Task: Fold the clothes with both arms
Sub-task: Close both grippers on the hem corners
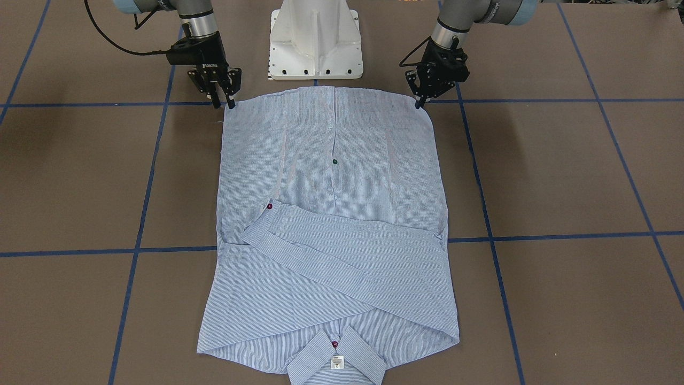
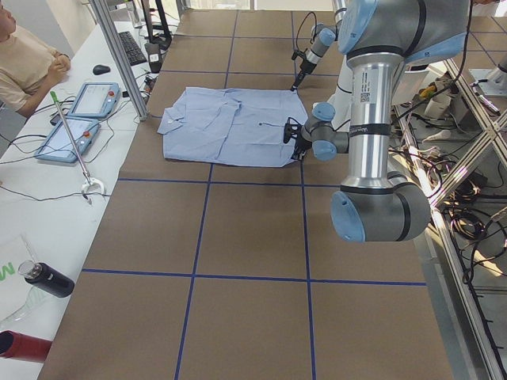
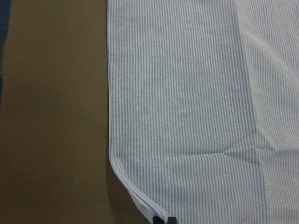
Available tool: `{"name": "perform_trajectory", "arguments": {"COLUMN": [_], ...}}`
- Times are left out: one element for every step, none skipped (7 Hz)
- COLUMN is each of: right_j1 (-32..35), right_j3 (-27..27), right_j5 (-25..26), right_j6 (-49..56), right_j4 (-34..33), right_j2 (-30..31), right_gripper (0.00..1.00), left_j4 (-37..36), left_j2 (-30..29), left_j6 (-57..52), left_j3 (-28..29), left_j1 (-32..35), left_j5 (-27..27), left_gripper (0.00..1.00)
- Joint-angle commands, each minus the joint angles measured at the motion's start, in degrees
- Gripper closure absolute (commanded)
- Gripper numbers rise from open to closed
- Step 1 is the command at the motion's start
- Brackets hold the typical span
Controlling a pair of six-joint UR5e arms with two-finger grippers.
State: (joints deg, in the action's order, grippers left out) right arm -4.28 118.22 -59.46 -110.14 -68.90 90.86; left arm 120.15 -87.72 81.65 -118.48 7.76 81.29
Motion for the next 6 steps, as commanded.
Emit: {"name": "perform_trajectory", "arguments": {"right_j1": [-1.17, -1.52, -1.78, -1.79, -1.53, -0.91], "right_j3": [0.00, -0.18, -0.27, -0.18, 0.34, 0.70], "right_j5": [0.83, 1.01, 1.18, 1.10, 1.10, 1.01], "right_j6": [-2.01, -2.27, -2.18, -2.18, -2.10, -1.83], "right_j4": [-4.29, -4.49, -4.58, -4.58, -4.58, -4.58], "right_j2": [-2.16, -2.26, -2.26, -2.44, -2.44, -2.44], "right_gripper": [0.59, 0.61, 0.69, 0.92, 1.00, 1.00], "left_j4": [0.00, 0.00, 0.00, 0.00, 0.00, 0.00], "left_j2": [0.01, 0.01, 0.01, 0.01, -0.08, -0.17], "left_j6": [0.00, 0.00, 0.00, 0.00, 0.00, 0.00], "left_j3": [0.00, 0.00, 0.00, 0.00, 0.00, -0.09], "left_j1": [-0.03, 0.06, -0.03, -0.03, -0.03, -0.03], "left_j5": [-0.17, -0.26, -0.26, -0.26, -0.26, -0.26], "left_gripper": [1.00, 1.00, 1.00, 1.00, 1.00, 1.00]}}
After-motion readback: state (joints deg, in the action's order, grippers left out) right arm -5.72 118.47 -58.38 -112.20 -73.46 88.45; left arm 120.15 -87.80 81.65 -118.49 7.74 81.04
